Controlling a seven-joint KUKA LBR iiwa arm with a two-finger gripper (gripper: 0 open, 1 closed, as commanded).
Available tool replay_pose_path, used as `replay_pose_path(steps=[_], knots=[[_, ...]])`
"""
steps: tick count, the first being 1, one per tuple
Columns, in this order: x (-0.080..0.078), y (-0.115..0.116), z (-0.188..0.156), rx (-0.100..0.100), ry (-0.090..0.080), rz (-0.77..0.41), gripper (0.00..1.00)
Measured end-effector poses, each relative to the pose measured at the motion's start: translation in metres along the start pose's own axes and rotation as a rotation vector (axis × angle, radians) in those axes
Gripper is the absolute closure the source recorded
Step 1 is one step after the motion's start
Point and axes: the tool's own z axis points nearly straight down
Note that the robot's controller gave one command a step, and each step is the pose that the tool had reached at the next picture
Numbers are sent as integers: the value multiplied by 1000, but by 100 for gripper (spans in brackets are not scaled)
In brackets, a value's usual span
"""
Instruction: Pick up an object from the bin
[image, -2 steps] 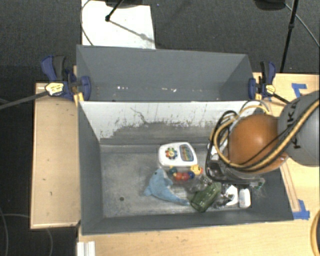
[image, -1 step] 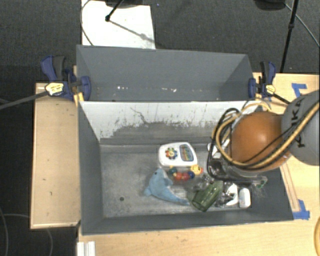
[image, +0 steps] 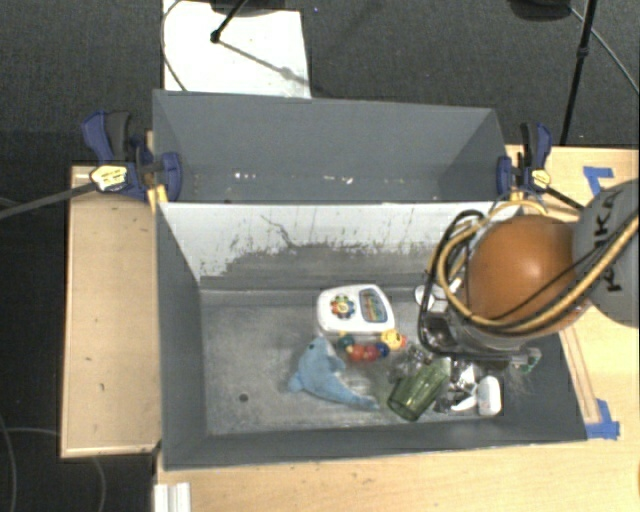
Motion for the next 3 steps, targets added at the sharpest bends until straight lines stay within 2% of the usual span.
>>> replay_pose_path(steps=[2, 3], knots=[[-1, -1, -44, 7, -4, 2, 100], [-1, -1, -54, 11, -7, 4, 100]])
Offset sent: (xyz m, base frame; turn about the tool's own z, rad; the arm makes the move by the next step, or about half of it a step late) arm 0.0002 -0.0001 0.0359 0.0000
